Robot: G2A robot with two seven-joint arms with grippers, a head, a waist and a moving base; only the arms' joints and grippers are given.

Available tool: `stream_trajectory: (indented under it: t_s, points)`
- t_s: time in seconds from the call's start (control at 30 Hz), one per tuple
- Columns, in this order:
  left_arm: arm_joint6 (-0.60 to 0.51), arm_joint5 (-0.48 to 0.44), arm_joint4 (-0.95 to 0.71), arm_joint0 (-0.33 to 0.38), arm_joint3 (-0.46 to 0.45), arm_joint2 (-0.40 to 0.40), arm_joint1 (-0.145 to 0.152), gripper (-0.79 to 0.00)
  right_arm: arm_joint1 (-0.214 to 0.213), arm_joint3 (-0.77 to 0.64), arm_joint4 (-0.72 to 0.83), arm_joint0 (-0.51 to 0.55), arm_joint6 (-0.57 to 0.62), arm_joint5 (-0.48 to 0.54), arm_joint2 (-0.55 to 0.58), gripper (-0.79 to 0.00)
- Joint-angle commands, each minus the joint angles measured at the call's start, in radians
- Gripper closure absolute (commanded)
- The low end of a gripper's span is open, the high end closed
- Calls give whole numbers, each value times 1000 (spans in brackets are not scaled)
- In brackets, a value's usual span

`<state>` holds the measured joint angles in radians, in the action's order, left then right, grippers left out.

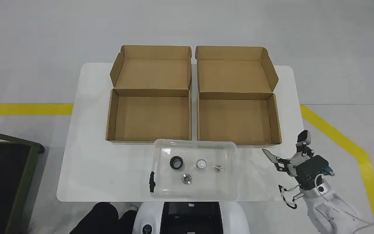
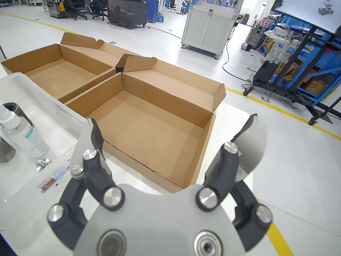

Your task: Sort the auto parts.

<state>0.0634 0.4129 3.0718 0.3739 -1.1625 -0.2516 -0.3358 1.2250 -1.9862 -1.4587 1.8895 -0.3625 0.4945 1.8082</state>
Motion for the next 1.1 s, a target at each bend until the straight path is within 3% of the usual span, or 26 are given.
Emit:
stream_trajectory:
  t_s: [0.0,0.8,1.07]
  points:
    - [0,0,0,0,0,0,0,-785,0,0,0,0,0,0,0,-784]
    - [0,0,0,0,0,0,0,-784,0,0,0,0,0,0,0,-785]
    - [0,0,0,0,0,0,0,-785,-12,-25,10,-58,130,170,-65,-785]
